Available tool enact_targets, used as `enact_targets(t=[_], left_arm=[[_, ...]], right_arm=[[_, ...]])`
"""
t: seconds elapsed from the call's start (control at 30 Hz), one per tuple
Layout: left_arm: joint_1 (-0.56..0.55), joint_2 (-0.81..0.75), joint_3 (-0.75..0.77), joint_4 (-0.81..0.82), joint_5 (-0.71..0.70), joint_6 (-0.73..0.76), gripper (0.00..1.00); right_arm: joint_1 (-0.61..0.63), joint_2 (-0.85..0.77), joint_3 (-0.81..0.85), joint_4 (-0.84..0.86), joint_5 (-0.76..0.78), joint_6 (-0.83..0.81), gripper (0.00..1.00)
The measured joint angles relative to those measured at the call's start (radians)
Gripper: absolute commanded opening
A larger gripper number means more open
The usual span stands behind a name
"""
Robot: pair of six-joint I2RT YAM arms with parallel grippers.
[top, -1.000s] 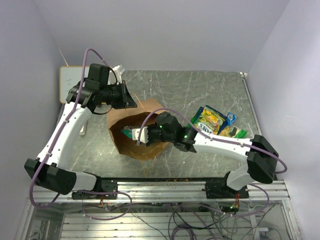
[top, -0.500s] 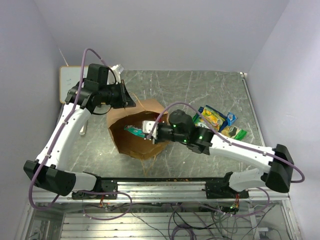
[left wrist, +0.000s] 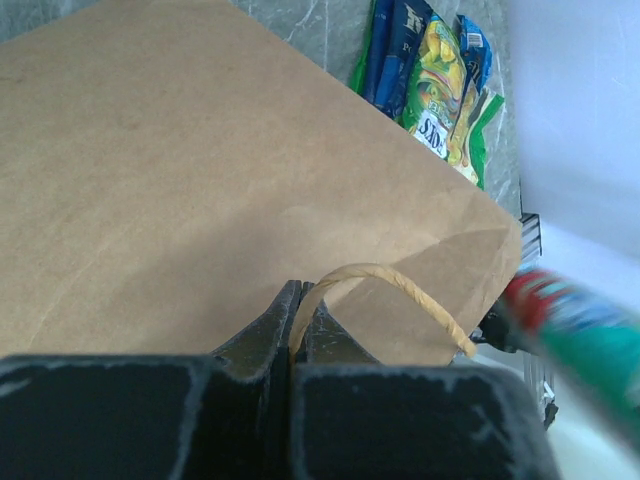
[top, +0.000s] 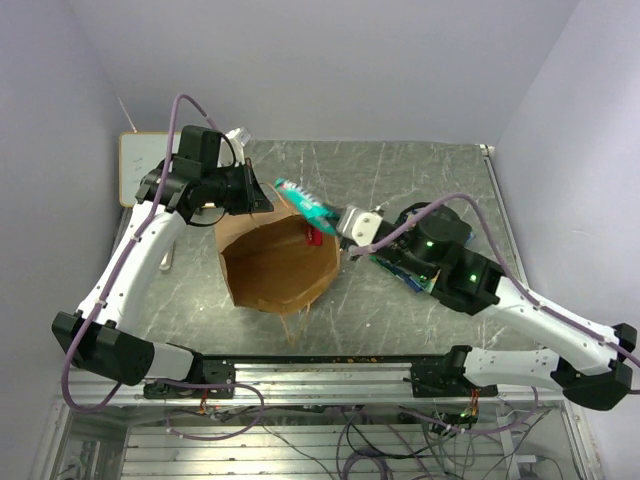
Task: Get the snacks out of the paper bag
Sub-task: Take out the snack from the paper bag, then place the snack at the center of the board.
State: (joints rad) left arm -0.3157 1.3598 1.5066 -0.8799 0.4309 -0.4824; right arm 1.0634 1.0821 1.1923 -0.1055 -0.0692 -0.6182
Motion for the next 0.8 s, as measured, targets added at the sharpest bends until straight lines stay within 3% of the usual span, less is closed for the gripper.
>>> enact_targets(t=[0.23,0.57,0.7,0.8], left_arm=[[0.002,-0.009,-0.024,0.011,-0.001,0.029,0.07],[0.023,-0.012,-0.05,0.027,0.005,0.037,0.07],[0.023,-0.012,-0.049,0.028,0.026,0.034,0.07],[0.023,-0.013,-0.054,0.039,0.038,0.029,0.07]], right_arm=[[0.001,-0.068,-0.023,0.075,0.368,-0.103,0.0],[0.0,0.01,-0.019,0.078,0.754,-0.042,0.0],[-0.035,0.153,0.026,0.114,0.987,0.028,0.0],[-0.102,0.234,0.078,-0.018,1.058,0.197,0.0]])
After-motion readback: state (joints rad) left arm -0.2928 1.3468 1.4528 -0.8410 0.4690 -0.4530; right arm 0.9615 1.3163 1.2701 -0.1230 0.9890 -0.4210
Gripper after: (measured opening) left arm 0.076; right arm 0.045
